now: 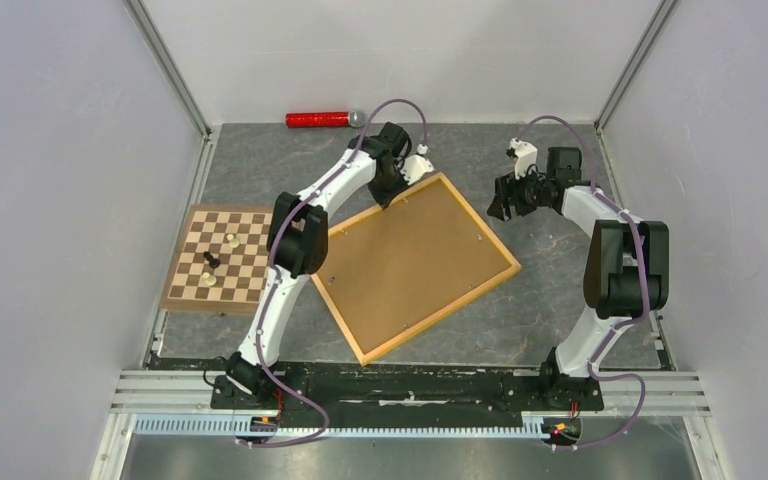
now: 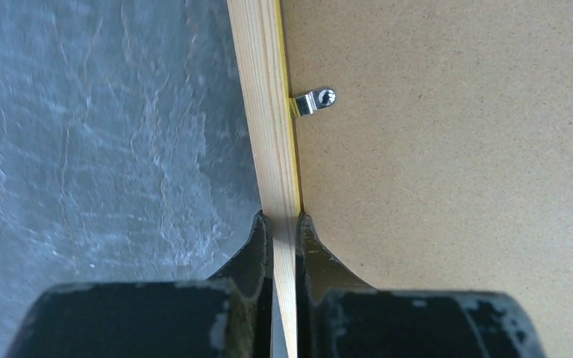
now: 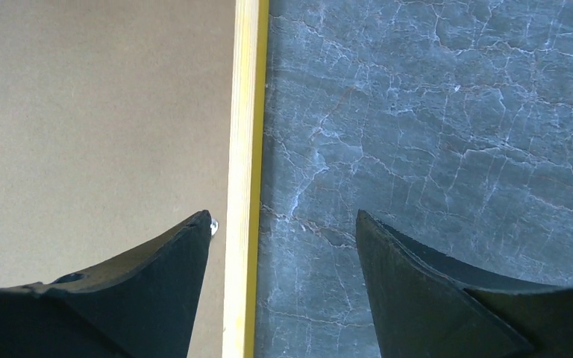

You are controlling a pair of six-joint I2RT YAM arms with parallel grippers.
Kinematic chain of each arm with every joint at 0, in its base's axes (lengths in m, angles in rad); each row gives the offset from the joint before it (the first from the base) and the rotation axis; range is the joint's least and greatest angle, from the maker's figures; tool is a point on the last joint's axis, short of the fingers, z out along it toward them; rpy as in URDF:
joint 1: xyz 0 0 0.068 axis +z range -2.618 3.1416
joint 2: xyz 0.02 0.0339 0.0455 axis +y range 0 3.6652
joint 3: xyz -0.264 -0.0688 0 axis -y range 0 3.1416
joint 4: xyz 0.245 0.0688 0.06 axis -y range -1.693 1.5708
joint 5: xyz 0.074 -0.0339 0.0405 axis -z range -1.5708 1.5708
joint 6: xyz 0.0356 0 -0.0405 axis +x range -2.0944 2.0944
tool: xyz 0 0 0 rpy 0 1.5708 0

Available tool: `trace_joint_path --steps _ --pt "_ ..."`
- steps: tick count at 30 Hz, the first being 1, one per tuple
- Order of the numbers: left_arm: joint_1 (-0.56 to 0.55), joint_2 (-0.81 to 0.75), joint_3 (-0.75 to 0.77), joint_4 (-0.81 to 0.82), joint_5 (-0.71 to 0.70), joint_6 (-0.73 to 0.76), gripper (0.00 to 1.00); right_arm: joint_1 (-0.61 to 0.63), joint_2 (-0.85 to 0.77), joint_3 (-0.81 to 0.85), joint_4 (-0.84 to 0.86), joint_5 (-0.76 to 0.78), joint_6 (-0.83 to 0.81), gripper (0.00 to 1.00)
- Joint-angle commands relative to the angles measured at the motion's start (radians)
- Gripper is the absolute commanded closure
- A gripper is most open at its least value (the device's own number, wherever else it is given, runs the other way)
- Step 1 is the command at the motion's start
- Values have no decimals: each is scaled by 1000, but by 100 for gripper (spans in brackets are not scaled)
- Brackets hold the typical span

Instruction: Put the photo into the frame

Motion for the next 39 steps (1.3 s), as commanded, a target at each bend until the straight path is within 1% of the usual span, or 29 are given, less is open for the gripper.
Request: trace_joint_path --steps 1,4,11,18,23,32,39 --pt "-61 51 55 48 -32 166 98 -5 -46 -19 2 -20 -21 26" --pt "-85 70 74 69 -34 162 98 -3 -61 -45 -34 -46 -56 26" --pt "-121 86 75 148 -69 191 98 -3 -111 -159 -124 -45 -172 26" --pt "-139 91 76 168 -89 193 98 12 -183 -276 -128 -21 -216 26" --pt "-139 91 70 166 -100 188 98 12 -187 -301 -90 10 -193 27" --pt "-139 87 66 167 -98 168 98 12 -121 -272 -14 11 -34 30" --pt "-140 88 69 167 -100 165 98 12 -118 -286 11 58 -15 34"
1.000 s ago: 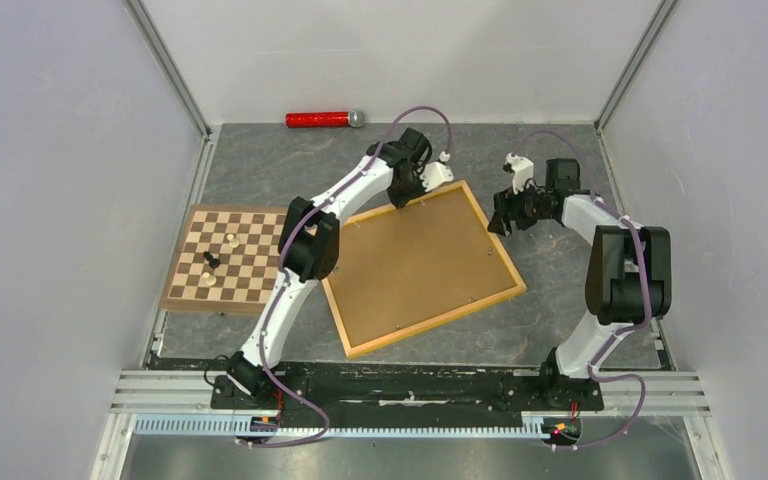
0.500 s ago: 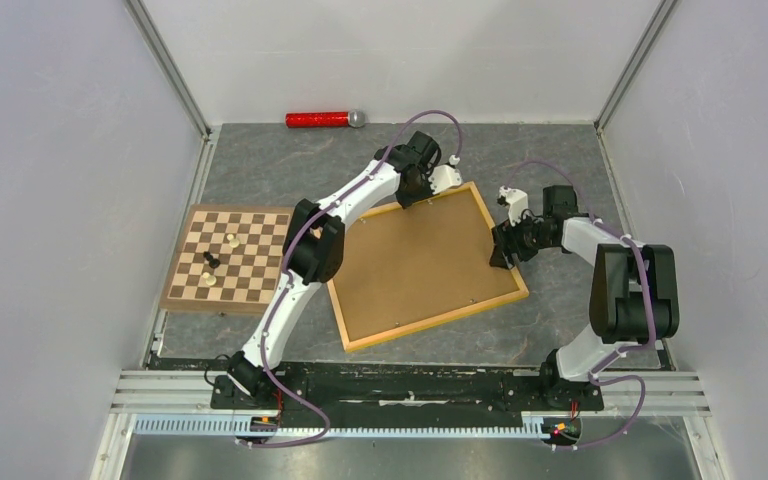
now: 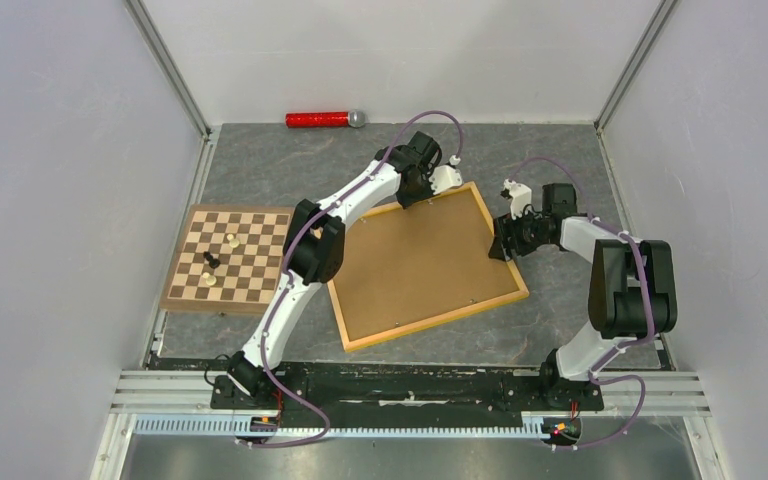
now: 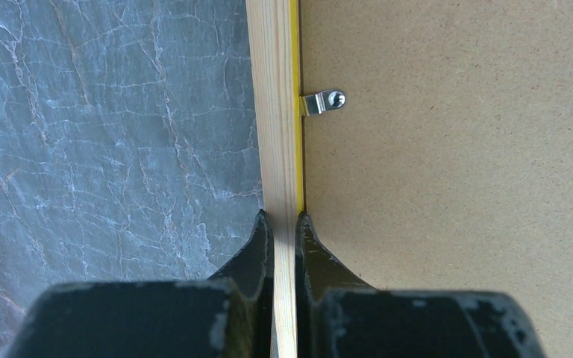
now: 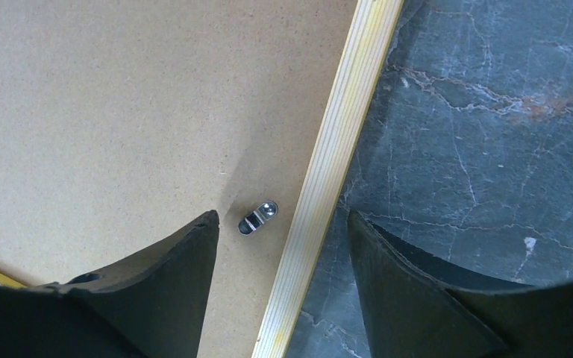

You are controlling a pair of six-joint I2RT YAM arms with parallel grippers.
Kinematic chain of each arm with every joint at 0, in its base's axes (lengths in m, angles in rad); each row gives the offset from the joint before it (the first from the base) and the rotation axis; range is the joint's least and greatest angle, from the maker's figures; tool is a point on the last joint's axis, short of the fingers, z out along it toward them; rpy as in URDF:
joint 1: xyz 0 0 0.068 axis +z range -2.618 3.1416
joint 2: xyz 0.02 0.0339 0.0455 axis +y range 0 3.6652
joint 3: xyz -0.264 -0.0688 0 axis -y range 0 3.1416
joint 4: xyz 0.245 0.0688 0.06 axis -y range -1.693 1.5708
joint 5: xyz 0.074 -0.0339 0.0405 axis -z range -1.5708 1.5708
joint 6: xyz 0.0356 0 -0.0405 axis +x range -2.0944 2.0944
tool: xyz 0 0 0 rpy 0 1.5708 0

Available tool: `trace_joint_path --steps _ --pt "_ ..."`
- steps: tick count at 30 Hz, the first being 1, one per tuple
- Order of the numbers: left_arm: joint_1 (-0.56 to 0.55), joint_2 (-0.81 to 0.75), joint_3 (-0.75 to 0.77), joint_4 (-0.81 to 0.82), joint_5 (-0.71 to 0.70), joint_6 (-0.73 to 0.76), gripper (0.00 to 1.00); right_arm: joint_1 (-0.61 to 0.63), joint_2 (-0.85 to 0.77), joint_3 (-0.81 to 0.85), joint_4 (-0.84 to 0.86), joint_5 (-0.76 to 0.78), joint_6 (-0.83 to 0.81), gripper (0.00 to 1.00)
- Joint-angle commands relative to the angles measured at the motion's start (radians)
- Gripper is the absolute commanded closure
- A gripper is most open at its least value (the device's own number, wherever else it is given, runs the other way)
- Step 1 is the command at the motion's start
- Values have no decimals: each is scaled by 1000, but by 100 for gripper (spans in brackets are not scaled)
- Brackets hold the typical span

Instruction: Put the photo into the frame

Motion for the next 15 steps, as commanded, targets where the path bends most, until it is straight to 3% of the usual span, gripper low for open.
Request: trace_joint_path --steps 1,15 --pt "-11 39 15 50 -7 37 98 3 11 7 42 30 36 34" --pt "-11 42 15 55 -13 32 98 14 -37 -56 88 89 17 38"
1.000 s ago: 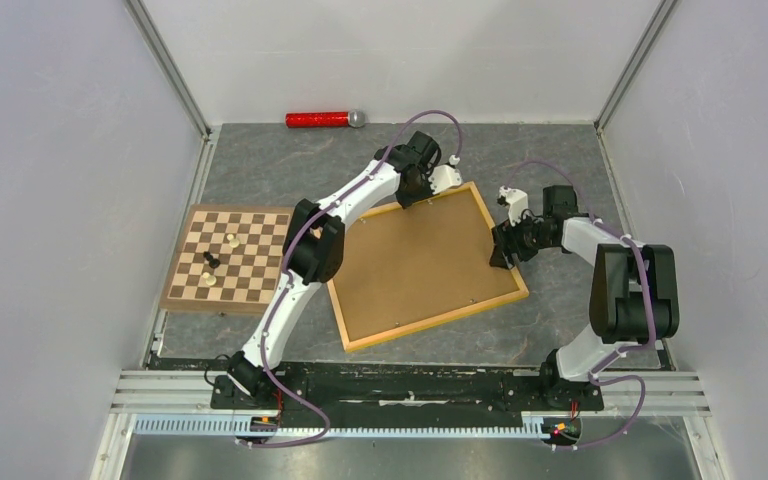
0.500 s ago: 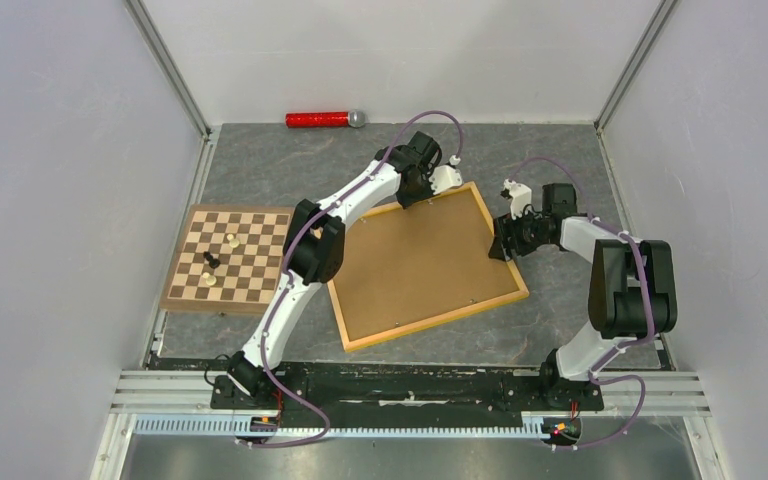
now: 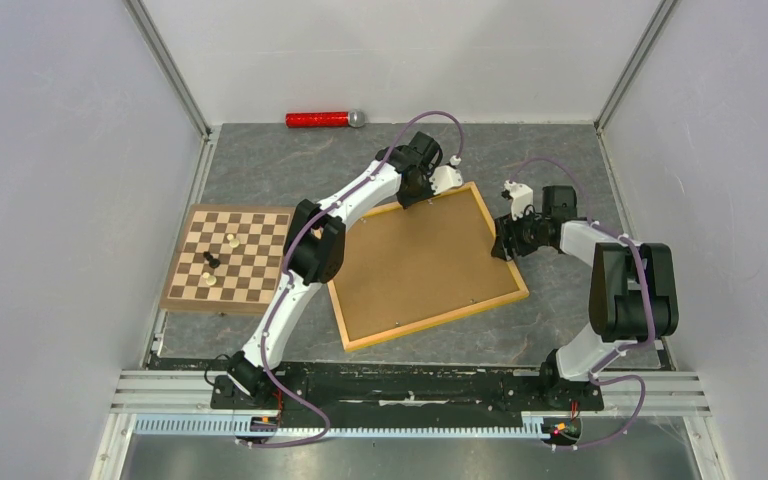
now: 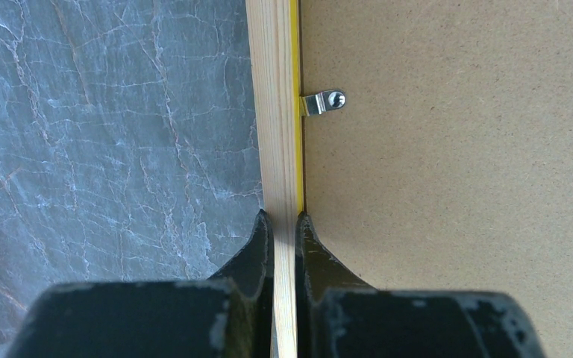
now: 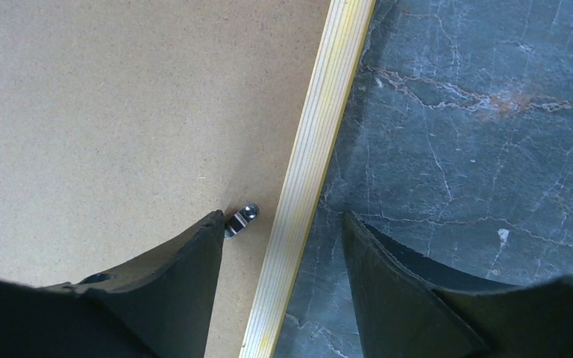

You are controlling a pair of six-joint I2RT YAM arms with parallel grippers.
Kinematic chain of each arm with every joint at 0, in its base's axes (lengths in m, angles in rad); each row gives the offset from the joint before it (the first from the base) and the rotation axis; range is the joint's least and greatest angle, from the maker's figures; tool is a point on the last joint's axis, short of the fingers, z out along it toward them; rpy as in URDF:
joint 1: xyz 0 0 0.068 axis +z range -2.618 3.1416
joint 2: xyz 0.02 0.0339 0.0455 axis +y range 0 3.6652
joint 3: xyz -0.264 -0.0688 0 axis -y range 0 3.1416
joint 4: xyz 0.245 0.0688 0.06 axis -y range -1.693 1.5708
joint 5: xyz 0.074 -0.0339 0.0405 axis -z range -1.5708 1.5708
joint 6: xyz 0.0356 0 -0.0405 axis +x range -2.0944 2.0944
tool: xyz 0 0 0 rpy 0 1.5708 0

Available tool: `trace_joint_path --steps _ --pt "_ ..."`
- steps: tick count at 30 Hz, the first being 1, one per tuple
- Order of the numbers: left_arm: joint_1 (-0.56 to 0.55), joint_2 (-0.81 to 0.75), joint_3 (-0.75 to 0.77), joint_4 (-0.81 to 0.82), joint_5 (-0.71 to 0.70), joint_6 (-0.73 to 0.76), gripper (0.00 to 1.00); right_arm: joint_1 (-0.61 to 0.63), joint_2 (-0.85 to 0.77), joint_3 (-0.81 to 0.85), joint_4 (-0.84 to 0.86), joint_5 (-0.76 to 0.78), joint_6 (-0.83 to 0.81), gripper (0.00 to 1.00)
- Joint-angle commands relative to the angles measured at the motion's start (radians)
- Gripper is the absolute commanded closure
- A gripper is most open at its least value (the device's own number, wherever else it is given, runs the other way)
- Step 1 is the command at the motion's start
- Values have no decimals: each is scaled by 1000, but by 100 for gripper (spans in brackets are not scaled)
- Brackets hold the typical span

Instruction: Put the photo into the frame

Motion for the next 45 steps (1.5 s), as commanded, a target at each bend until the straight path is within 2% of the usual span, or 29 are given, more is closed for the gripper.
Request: trace_joint_path --steps 1,14,31,45 --pt "-8 41 15 54 -4 32 98 14 -19 -24 22 38 5 39" --pt "-7 44 12 56 -34 31 98 43 -28 -28 29 108 40 41" --pt "-7 44 15 57 -48 41 98 75 -108 -40 -26 194 -113 48" --pt "-7 41 10 56 -28 56 98 89 -76 43 -12 178 -127 56"
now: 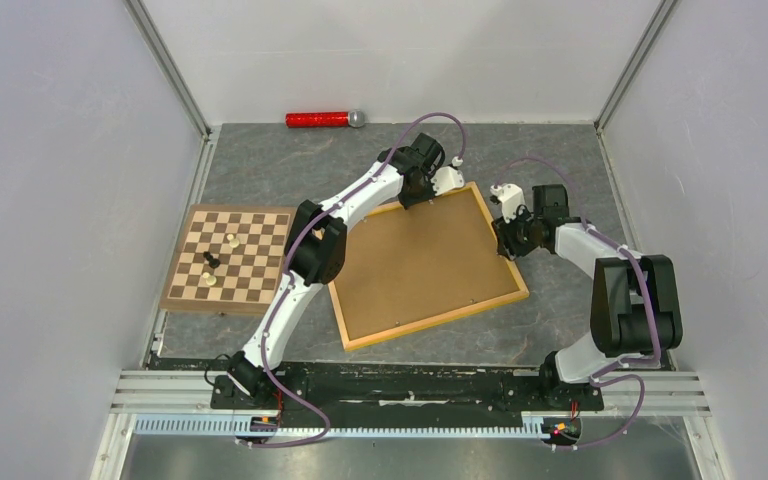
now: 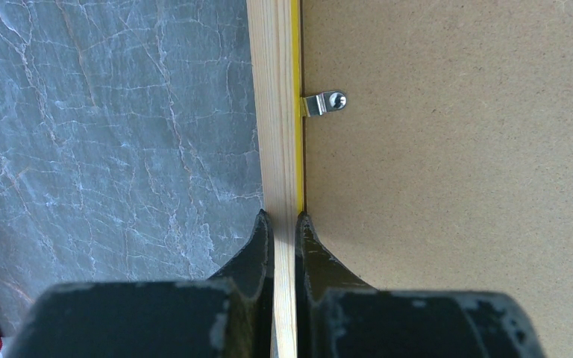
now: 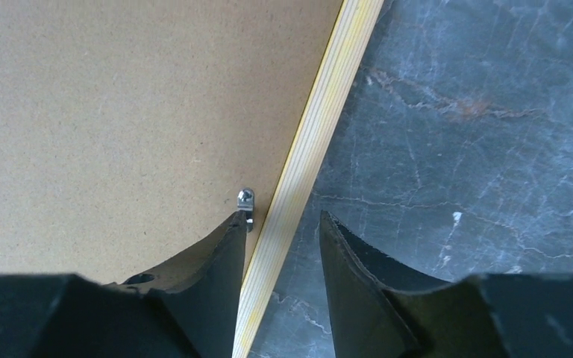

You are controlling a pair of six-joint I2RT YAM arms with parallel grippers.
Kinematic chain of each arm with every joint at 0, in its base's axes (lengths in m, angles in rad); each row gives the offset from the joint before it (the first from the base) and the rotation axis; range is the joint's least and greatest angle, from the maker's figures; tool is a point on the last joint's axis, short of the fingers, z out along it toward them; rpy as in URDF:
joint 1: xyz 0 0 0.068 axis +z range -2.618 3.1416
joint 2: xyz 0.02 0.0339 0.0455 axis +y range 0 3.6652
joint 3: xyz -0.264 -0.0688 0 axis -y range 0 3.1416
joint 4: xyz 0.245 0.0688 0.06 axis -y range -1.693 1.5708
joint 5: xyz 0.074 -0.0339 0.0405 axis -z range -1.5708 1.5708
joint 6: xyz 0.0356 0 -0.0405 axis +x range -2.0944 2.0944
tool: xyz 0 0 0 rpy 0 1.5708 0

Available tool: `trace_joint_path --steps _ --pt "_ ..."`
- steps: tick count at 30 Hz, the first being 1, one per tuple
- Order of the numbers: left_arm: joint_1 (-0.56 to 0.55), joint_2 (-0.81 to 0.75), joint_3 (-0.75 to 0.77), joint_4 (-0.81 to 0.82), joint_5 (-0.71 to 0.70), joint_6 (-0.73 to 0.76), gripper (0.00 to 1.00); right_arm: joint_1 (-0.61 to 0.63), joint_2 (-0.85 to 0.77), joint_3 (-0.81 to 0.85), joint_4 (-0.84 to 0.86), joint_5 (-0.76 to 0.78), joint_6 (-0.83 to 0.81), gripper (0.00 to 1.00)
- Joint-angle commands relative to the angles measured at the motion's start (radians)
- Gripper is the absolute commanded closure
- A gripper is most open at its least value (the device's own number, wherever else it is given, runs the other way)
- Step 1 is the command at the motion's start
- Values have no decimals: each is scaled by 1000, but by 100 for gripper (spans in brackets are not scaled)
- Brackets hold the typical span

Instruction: Put the photo into the frame

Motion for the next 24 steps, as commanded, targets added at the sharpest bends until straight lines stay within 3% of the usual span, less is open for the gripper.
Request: trace_joint_path --steps 1,8,15,24 --pt "-2 39 8 49 3 56 98 10 13 69 32 13 -9 57" --pt "-3 36 2 49 8 56 98 15 28 90 17 -4 -12 59" --pt "-3 34 2 50 2 57 98 17 -8 53 -9 -46 6 43" --pt "-3 33 1 49 -3 55 98 18 -19 4 -1 -32 -1 43"
